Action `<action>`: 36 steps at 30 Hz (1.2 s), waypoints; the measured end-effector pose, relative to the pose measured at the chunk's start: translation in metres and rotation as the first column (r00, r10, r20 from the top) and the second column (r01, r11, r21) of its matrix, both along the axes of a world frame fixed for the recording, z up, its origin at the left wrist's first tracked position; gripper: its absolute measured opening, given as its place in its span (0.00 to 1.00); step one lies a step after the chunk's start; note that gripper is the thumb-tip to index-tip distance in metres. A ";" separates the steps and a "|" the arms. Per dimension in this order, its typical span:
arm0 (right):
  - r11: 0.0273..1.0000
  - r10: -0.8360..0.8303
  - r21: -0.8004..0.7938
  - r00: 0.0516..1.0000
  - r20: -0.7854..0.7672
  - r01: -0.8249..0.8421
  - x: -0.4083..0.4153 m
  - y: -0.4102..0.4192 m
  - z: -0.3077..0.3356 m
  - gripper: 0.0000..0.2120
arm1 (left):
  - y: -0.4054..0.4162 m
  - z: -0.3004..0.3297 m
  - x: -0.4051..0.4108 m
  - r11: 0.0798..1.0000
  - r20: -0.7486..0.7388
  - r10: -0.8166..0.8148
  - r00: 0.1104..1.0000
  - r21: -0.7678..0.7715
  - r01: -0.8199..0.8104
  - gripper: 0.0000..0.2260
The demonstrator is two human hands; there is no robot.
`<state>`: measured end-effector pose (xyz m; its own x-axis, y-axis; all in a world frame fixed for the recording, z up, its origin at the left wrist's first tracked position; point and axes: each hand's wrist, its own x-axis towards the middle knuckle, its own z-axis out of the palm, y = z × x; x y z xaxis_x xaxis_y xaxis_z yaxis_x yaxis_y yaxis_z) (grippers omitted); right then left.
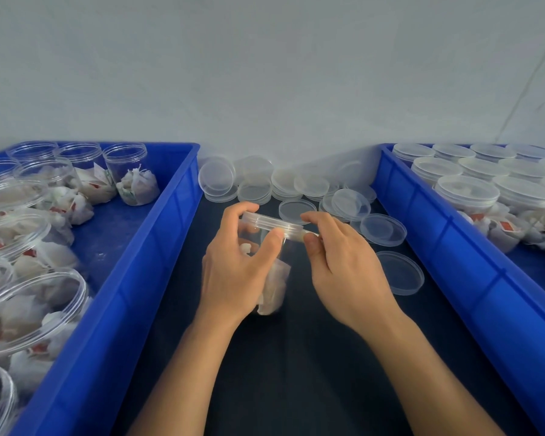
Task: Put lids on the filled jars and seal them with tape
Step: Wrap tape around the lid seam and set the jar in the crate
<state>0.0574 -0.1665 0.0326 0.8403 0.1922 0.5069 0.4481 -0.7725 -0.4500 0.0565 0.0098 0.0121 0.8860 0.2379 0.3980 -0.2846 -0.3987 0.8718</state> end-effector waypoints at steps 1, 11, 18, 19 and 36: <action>1.000 -0.001 -0.003 1.000 -0.001 0.001 -0.001 0.000 0.000 0.15 | 0.000 0.000 0.000 1.000 -0.001 -0.010 1.000 -0.006 0.010 0.24; 0.998 0.005 -0.065 0.994 -0.109 -0.012 -0.003 -0.003 0.007 0.17 | 0.005 0.004 -0.001 0.988 -0.020 -0.134 0.991 -0.085 0.131 0.20; 0.978 0.185 0.155 0.921 -0.342 -0.138 0.004 -0.014 0.005 0.15 | 0.011 0.003 0.000 0.949 -0.075 -0.285 0.955 -0.165 0.270 0.23; 0.961 0.237 0.225 0.896 -0.376 -0.160 0.004 -0.014 0.004 0.15 | 0.012 0.003 0.000 0.942 -0.087 -0.304 0.949 -0.178 0.286 0.25; 0.920 0.321 0.349 0.852 -0.413 -0.177 0.010 -0.015 -0.002 0.15 | -0.012 0.003 -0.006 0.998 -0.169 -0.001 0.986 0.061 0.011 0.36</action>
<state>0.0674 -0.1813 0.0309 0.9315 0.3329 0.1467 0.2977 -0.4659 -0.8332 0.0502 -0.0022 0.0156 0.9431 0.2122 0.2560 -0.1377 -0.4515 0.8816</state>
